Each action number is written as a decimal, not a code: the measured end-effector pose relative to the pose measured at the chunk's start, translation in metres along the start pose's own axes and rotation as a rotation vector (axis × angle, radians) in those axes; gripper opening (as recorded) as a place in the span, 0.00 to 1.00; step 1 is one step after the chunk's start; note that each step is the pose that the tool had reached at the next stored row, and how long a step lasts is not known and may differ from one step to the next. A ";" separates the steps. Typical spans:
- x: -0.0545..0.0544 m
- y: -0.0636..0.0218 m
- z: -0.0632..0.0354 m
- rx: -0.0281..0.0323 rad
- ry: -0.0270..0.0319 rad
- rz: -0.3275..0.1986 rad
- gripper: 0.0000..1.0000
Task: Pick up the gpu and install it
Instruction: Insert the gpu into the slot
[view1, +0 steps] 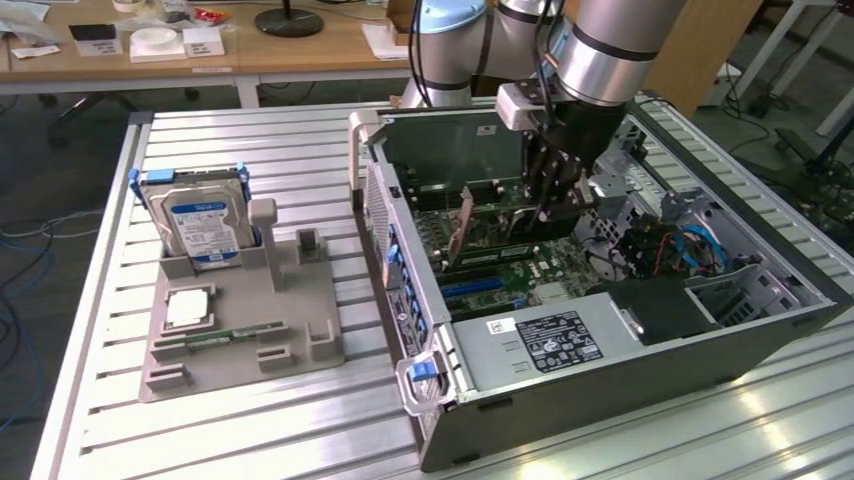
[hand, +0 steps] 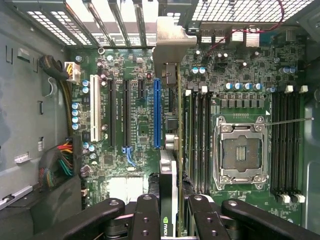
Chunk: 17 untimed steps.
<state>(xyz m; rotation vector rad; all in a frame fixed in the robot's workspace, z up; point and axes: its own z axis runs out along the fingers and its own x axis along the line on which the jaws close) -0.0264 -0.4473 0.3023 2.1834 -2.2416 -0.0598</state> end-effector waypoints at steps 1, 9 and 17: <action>0.000 0.0000 0.0001 0.0001 -0.0001 0.000 0.27; 0.000 0.0000 0.0016 0.0000 -0.0001 0.000 0.27; 0.000 0.0000 0.0037 0.0000 -0.0002 0.000 0.27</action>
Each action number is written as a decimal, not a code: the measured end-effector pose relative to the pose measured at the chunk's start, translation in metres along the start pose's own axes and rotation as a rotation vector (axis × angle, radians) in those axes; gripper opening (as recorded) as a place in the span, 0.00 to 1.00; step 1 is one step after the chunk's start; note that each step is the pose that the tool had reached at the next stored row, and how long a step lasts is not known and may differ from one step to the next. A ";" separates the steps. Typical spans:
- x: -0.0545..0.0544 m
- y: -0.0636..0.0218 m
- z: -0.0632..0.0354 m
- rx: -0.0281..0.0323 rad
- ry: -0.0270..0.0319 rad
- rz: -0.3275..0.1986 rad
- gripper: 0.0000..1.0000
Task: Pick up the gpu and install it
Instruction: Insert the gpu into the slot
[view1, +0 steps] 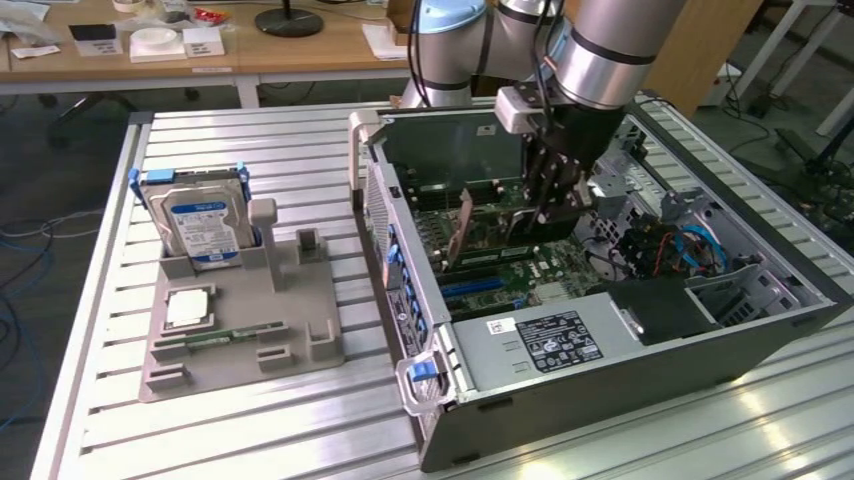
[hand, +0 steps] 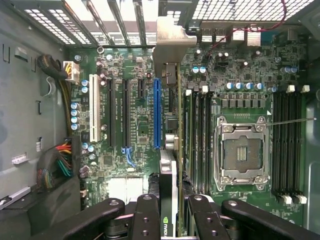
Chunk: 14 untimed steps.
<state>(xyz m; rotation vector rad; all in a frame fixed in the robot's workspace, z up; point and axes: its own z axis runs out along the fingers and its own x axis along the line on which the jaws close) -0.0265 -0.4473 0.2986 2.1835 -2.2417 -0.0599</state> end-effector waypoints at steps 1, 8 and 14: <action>0.000 0.0002 0.0009 0.0001 -0.0001 0.000 0.27; 0.001 0.0025 0.0043 0.0000 0.0001 -0.004 0.27; 0.004 0.0056 0.0082 -0.0001 0.0003 -0.008 0.27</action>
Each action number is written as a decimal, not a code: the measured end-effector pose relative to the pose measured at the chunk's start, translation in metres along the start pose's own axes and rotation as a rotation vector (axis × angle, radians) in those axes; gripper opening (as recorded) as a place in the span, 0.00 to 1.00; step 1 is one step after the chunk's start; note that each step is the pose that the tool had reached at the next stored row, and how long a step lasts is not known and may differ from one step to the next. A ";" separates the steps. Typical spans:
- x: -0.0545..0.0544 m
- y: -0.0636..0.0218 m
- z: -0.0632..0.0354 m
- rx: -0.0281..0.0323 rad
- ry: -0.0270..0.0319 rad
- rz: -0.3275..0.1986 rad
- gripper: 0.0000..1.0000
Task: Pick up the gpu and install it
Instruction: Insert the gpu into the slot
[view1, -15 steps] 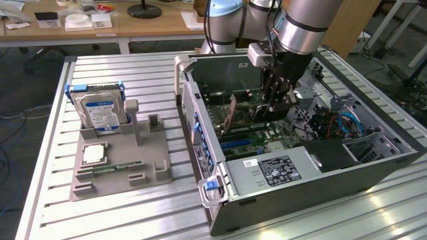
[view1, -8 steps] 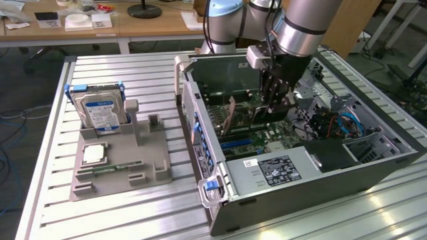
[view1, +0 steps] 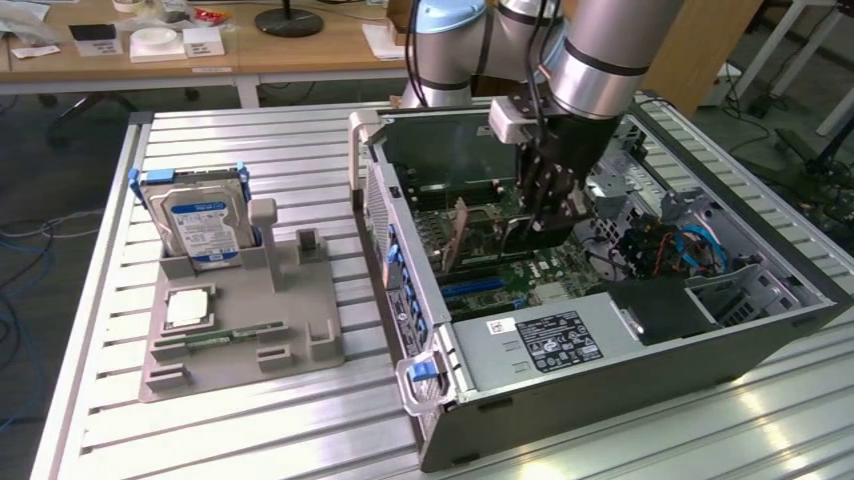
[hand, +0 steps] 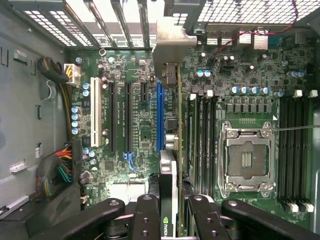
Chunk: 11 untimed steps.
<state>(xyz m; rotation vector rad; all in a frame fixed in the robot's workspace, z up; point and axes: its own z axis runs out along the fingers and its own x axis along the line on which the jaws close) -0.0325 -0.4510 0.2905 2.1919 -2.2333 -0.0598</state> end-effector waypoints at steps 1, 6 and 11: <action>0.000 0.0006 0.0013 0.0000 -0.0001 -0.001 0.27; 0.001 0.0043 0.0064 -0.0001 0.0001 -0.003 0.27; 0.003 0.0073 0.0097 -0.0001 0.0002 -0.006 0.27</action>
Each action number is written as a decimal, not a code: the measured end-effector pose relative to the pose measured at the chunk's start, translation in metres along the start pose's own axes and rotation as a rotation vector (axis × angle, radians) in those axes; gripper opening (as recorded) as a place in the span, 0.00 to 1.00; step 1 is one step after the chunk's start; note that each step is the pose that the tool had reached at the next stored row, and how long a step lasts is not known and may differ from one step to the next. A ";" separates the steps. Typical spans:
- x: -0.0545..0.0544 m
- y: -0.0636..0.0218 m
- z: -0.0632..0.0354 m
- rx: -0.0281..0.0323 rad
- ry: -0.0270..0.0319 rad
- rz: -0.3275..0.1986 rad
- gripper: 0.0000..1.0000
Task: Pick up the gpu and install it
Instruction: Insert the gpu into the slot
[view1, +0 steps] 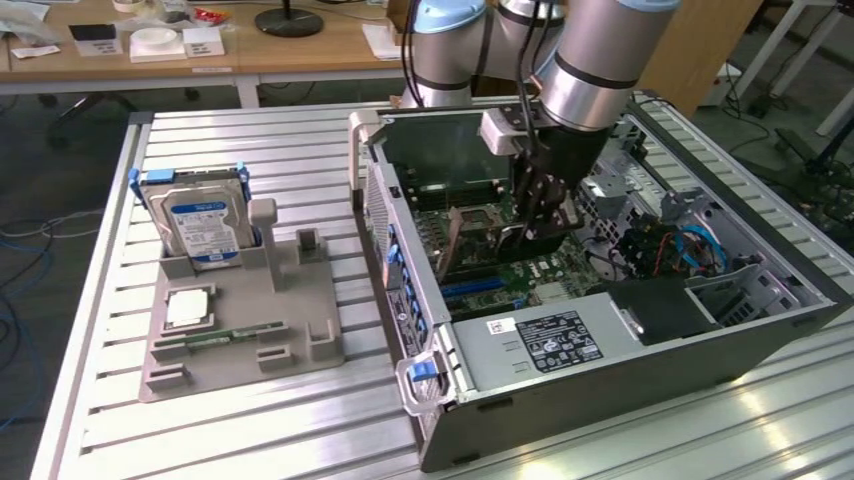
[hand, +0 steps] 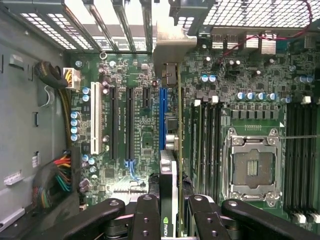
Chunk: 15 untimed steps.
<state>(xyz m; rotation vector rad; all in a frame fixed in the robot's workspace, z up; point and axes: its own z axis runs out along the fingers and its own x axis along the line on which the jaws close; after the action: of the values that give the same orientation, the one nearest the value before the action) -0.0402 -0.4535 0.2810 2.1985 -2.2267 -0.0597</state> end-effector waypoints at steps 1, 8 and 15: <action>0.000 0.0006 0.0006 0.0000 0.0001 -0.001 0.27; 0.001 0.0060 0.0058 0.0002 0.0001 -0.003 0.27; 0.001 0.0153 0.0120 0.0007 0.0001 -0.003 0.27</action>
<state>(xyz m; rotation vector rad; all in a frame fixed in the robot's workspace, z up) -0.0560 -0.4543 0.2695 2.2026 -2.2234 -0.0589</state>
